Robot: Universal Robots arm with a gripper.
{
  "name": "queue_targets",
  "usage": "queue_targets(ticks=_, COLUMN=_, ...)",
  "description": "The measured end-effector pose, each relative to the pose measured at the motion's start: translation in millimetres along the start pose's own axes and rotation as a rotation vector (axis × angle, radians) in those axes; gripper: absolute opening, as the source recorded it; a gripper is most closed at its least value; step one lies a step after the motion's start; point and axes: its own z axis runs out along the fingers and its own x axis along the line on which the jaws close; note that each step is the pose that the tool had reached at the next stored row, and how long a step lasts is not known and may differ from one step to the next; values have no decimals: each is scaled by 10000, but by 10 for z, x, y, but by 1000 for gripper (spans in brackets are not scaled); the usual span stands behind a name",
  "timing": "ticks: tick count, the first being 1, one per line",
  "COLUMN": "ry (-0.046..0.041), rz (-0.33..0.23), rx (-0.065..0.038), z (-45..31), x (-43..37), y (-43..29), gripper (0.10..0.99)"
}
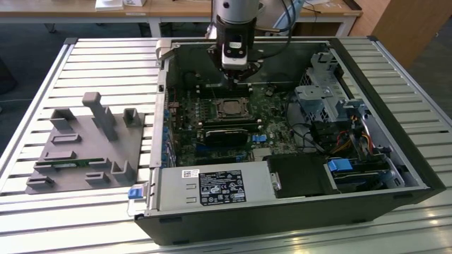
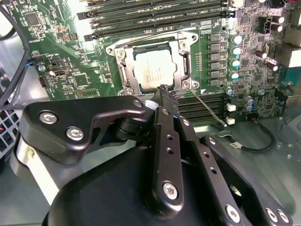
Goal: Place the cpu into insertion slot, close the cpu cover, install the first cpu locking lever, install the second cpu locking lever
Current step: 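Install the first cpu locking lever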
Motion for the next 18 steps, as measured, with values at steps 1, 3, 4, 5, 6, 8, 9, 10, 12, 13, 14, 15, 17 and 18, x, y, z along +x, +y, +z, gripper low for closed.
queue_targets(ticks=1, ry=1, rz=-55, rx=-1, z=0, x=0, y=0, gripper=106)
queue_targets(ticks=3, ry=4, rz=-164, rx=-2, z=0, x=0, y=0, gripper=106)
queue_targets(ticks=4, ry=6, rz=-218, rx=-3, z=0, x=0, y=0, gripper=106)
queue_targets(ticks=5, ry=7, rz=-274, rx=-4, z=0, x=0, y=0, gripper=106)
queue_targets(ticks=6, ry=9, rz=-334, rx=-5, z=0, x=0, y=0, gripper=106)
queue_targets(ticks=8, ry=11, rz=-449, rx=-7, z=0, x=0, y=0, gripper=106)
queue_targets(ticks=9, ry=13, rz=-504, rx=-8, z=0, x=0, y=0, gripper=106)
queue_targets(ticks=10, ry=15, rz=-557, rx=-9, z=0, x=0, y=0, gripper=106)
queue_targets(ticks=12, ry=17, rz=-657, rx=-10, z=0, x=0, y=0, gripper=106)
queue_targets(ticks=13, ry=18, rz=-705, rx=-11, z=0, x=0, y=0, gripper=106)
queue_targets(ticks=14, ry=19, rz=-752, rx=-12, z=0, x=0, y=0, gripper=106)
queue_targets(ticks=15, ry=21, rz=-804, rx=-13, z=0, x=0, y=0, gripper=106)
queue_targets(ticks=17, ry=23, rz=-897, rx=-15, z=0, x=0, y=0, gripper=106)
queue_targets(ticks=18, ry=24, rz=-942, rx=-15, z=0, x=0, y=0, gripper=106)
